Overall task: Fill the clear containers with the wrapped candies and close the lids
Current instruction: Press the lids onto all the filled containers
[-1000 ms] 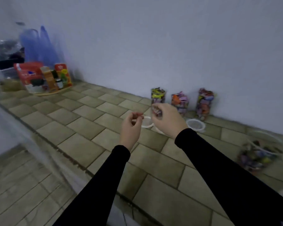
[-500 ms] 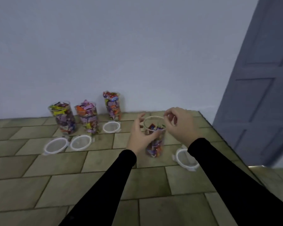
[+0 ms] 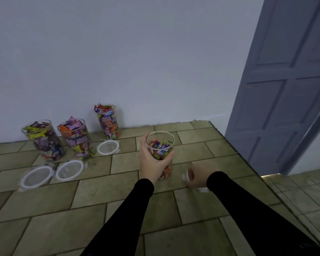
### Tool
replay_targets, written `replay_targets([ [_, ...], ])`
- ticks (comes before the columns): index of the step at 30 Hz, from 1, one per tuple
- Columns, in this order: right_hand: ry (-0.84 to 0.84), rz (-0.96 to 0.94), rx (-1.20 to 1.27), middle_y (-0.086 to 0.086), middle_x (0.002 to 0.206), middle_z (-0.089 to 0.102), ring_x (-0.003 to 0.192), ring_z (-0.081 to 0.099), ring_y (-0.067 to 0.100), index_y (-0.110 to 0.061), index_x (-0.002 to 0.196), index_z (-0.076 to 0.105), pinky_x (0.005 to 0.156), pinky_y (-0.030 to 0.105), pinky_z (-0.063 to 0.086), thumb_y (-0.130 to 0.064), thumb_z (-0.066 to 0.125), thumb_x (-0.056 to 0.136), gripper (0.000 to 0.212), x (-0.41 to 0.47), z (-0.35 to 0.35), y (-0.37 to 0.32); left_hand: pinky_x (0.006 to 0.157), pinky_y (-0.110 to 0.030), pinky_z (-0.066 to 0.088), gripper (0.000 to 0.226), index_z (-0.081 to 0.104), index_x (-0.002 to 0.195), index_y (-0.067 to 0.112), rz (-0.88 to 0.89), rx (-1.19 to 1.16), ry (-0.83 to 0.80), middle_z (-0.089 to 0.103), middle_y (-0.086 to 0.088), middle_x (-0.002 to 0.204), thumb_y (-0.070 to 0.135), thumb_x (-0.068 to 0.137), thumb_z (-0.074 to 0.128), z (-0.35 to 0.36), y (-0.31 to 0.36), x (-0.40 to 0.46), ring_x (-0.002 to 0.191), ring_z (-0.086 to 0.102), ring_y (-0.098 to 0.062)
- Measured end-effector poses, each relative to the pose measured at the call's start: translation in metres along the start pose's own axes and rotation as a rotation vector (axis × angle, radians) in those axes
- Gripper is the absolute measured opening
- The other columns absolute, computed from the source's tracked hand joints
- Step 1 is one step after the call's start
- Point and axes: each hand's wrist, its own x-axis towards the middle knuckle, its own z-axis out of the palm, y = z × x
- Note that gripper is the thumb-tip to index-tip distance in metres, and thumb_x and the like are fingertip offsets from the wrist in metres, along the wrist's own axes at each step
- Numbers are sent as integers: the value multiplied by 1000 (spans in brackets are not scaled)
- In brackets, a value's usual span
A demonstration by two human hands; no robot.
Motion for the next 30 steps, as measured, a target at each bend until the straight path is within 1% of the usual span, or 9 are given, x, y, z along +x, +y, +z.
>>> replay_targets([
  [6,33,18,-82,3,74,50,75,50,22,-16,70,45,66,26,38,-35,54,90,29,8,-30,-8,85,-12,48,89,29,128,57,-16,21,0,48,12,123,29,67,87,-1,-5,-2,111,55,-1],
  [10,431,36,54,4,75,47,74,50,26,-11,82,46,57,29,34,-25,43,94,18,14,-61,-11,86,-16,50,90,29,131,55,-22,6,-7,47,14,123,26,68,87,-1,-7,-4,111,55,0],
  [13,782,-67,277,11,94,52,86,52,29,-5,98,54,67,32,35,-15,39,99,18,16,-85,-20,85,-16,50,90,28,129,58,-47,-3,-30,46,17,123,26,69,86,0,-3,-3,110,56,-1],
  [16,926,-218,488,11,104,53,91,49,23,-2,116,55,74,26,34,-12,34,102,27,9,-104,-36,79,-11,49,90,27,128,57,-64,-8,-36,47,15,123,23,69,86,1,2,-3,104,57,8],
  [18,865,-291,643,5,99,52,88,46,16,-4,114,56,69,22,30,-13,34,102,27,6,-108,-50,78,-9,48,86,29,126,53,-77,-7,-31,48,18,122,19,70,85,2,3,-3,102,56,13],
  [22,424,-245,768,4,93,56,87,50,19,-6,99,60,64,26,33,-12,37,101,24,23,-93,-66,72,-10,48,69,41,118,41,-138,37,-10,63,9,114,27,68,87,4,-2,-4,98,61,4],
  [26,438,-143,739,3,102,56,93,50,16,-5,114,60,75,21,32,-15,34,102,30,37,-78,-64,72,-24,56,75,40,128,31,-178,21,-26,67,13,102,27,69,86,2,-1,-6,86,66,-2],
  [28,440,-144,682,6,109,59,97,53,20,-6,115,60,76,22,33,-16,34,102,31,45,-79,-66,62,-13,52,71,40,127,27,-173,31,-33,68,19,86,19,72,84,2,3,-6,71,65,6],
  [30,436,-164,631,11,115,59,97,55,22,-6,112,61,76,24,36,-17,33,102,32,52,-84,-72,59,-8,48,69,37,118,41,-153,47,-34,66,22,85,17,72,84,2,7,-4,73,64,8],
])
